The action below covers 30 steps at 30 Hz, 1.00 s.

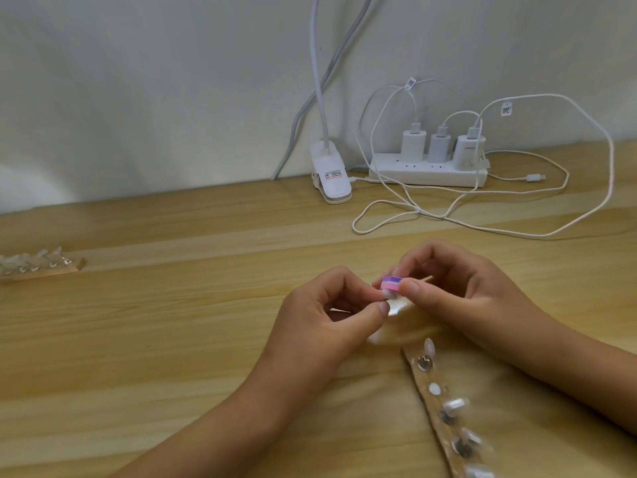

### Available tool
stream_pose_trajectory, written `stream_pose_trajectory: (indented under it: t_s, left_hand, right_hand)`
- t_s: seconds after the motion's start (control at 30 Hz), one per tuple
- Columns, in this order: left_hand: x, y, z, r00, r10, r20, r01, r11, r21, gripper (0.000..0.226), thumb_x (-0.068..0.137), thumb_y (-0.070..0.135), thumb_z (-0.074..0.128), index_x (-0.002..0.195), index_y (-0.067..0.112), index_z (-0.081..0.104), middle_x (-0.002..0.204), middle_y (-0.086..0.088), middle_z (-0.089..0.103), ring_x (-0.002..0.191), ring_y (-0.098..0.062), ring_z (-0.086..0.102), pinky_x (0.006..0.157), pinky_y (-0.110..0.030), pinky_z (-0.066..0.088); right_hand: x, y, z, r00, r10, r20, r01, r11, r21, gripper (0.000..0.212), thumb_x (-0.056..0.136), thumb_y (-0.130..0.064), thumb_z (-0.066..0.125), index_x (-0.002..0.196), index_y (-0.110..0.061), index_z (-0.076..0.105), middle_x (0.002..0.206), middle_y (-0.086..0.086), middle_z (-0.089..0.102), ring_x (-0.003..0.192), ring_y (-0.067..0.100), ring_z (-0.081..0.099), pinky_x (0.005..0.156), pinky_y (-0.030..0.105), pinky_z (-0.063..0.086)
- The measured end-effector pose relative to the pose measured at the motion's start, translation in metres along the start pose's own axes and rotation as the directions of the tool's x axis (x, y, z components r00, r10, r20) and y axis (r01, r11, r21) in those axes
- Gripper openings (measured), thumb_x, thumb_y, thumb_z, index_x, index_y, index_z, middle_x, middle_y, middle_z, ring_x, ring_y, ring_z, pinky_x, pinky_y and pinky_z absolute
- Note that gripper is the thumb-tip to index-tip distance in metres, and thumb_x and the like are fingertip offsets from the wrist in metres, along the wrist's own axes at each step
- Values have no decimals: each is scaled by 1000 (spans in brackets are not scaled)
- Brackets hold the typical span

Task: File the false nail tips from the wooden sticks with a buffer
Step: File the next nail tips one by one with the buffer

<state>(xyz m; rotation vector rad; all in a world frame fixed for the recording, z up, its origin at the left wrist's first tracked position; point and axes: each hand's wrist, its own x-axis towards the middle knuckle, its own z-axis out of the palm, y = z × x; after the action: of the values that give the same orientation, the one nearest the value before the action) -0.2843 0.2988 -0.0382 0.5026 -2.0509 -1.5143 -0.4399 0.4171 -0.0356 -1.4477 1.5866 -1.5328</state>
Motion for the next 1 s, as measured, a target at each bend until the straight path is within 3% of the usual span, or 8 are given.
stream_pose_trajectory:
  t_s: [0.1,0.23,0.37,0.5,0.63,0.77,0.87,1.0]
  left_hand:
    - [0,0,0,1000,-5,-2,5,1000,-5,22,80,6,75,70,25,69,77,-1,73,70,-6,65,64,-15,49]
    - [1,1,0,1000,-6,-9,6,1000,-4,20,80,5,75,71,23,69,75,1,73,68,-3,64,63,-12,48]
    - [0,0,0,1000,6,2,-6,1000,5,24,81,5,74,70,25,69,75,-2,72,67,-5,64,63,-14,48]
    - [0,0,0,1000,13,9,-13,1000,5,16,79,11,75,71,24,68,75,-2,72,67,-4,64,63,-14,48]
    - [0,-2,1,1000,18,11,-18,1000,-9,7,76,21,72,73,26,67,78,-3,72,72,-16,67,67,-22,52]
    - [0,-3,0,999,32,17,-31,999,-14,8,76,20,72,73,26,68,77,-1,72,71,-7,66,64,-15,50]
    - [0,-3,1,999,37,25,-37,999,-7,11,77,19,72,71,27,66,75,0,71,67,-5,63,61,-14,47]
    - [-1,-3,1,998,43,34,-42,999,-17,13,79,14,73,72,24,66,74,0,71,65,-4,62,60,-13,45]
  right_hand:
    - [-5,-6,4,989,-143,-25,140,986,-86,15,83,-34,67,94,-24,62,105,1,72,98,28,66,82,38,52]
    - [0,-1,3,999,-27,-27,25,996,-81,24,79,-41,74,92,-25,62,103,0,72,95,24,66,88,45,51]
    - [-3,-2,4,996,-92,-10,90,991,-97,20,83,-35,70,100,-27,63,101,2,70,94,25,64,80,35,53]
    - [0,1,1,1000,20,-8,-20,998,-65,12,86,-36,74,91,-27,69,97,2,71,93,31,65,81,37,53]
    - [-6,-5,4,992,-122,-23,119,988,-100,21,85,-33,69,100,-18,69,101,3,71,96,27,65,83,33,53]
    - [-2,-4,3,999,-7,-35,6,999,-32,14,86,-34,73,93,-21,71,99,2,73,95,21,67,82,35,54]
    - [-5,-8,4,997,-77,-27,76,996,-51,19,84,-35,69,98,-22,70,103,4,72,97,24,68,85,31,54]
    - [-1,-4,4,999,43,-2,-43,999,2,15,87,-37,73,93,-24,71,100,1,73,97,15,69,83,30,53]
